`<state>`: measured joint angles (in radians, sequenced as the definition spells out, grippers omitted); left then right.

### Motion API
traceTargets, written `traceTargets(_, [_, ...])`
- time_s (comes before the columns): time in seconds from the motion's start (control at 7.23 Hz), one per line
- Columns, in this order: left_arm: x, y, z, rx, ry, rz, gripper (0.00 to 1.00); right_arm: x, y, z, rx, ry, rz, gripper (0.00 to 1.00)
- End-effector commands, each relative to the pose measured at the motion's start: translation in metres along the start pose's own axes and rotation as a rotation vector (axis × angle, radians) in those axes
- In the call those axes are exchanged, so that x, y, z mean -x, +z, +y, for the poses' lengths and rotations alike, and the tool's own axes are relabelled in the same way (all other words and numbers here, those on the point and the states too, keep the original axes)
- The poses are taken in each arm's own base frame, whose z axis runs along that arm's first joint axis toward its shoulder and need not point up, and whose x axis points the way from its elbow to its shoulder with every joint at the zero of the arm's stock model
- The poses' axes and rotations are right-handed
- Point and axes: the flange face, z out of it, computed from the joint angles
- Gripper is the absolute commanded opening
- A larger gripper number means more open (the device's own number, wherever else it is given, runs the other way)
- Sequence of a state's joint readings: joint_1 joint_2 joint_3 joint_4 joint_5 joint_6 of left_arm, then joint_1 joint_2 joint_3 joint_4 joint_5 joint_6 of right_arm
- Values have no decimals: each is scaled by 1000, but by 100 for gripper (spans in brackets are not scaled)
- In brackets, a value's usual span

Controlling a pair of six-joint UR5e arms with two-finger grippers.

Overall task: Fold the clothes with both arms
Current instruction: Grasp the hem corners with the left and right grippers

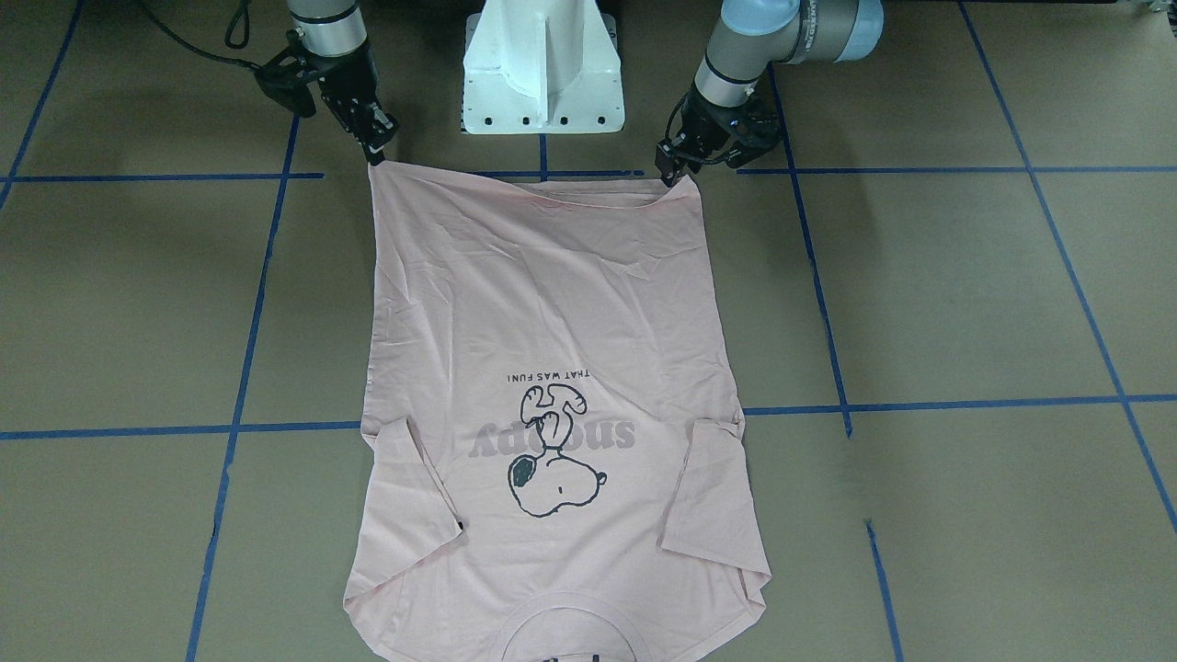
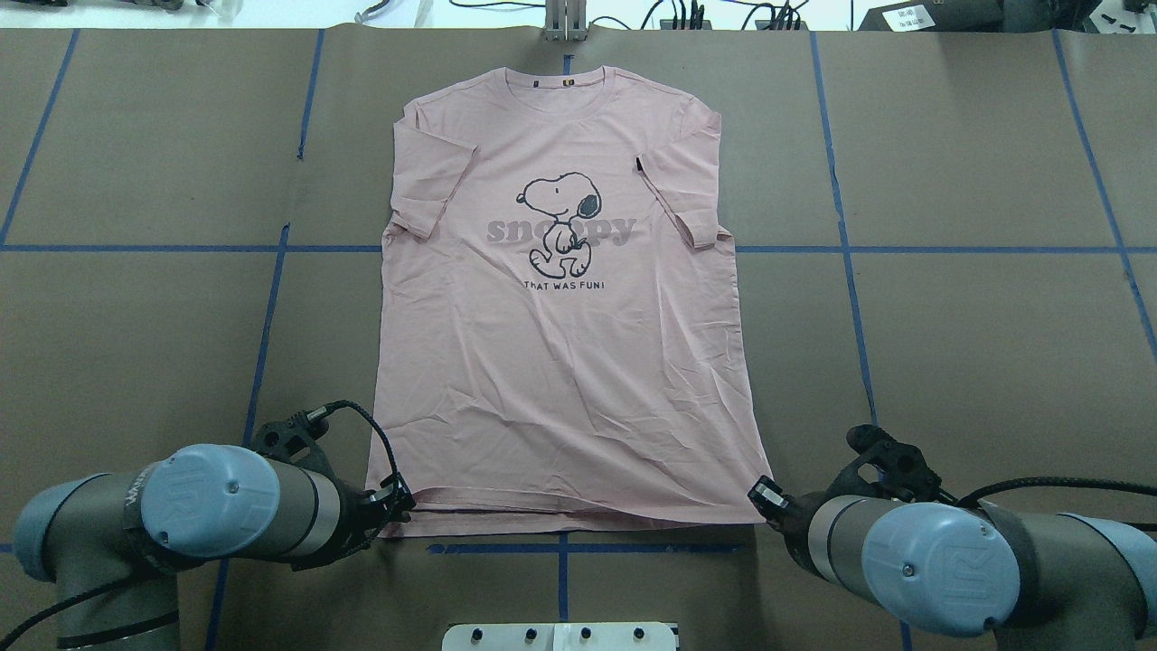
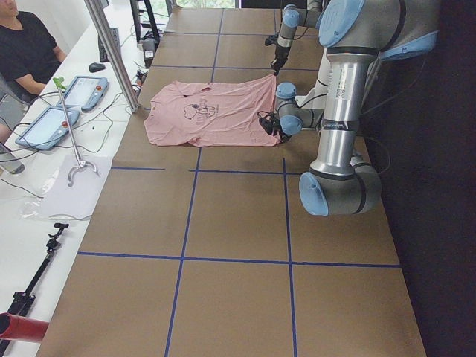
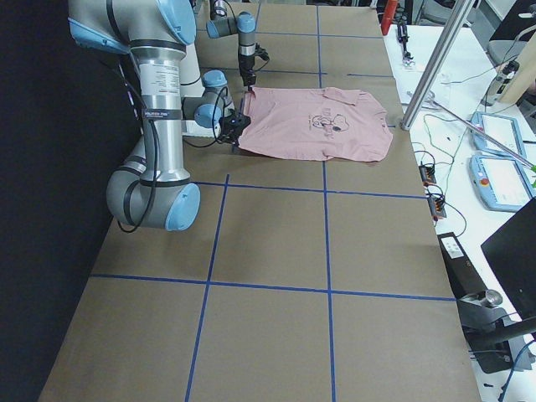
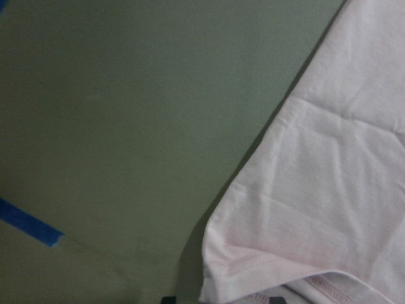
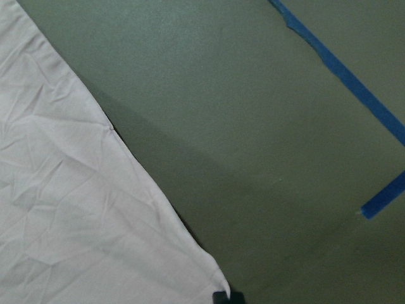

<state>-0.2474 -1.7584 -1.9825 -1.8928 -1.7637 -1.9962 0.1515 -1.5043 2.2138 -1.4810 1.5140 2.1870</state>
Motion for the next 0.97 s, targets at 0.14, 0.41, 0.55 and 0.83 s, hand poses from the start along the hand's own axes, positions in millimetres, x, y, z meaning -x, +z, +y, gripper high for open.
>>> traceTargets(0.14, [1,4,-2,-5,-3,-7,35,0,0,1,1,-3,1,0])
traceTargets(0.41, [0,-2,-8,-16,-9,0,0,0,0,0,1,-2,-1,0])
traceTargets(0.55, [1,-9,-10,-37,-14,-30,0,0,0,1,1,-3,-1,0])
traceTargets(0.83, [-1,-26,-6,-76,-20,-48,0,0,-3,1,4,-3,-4,0])
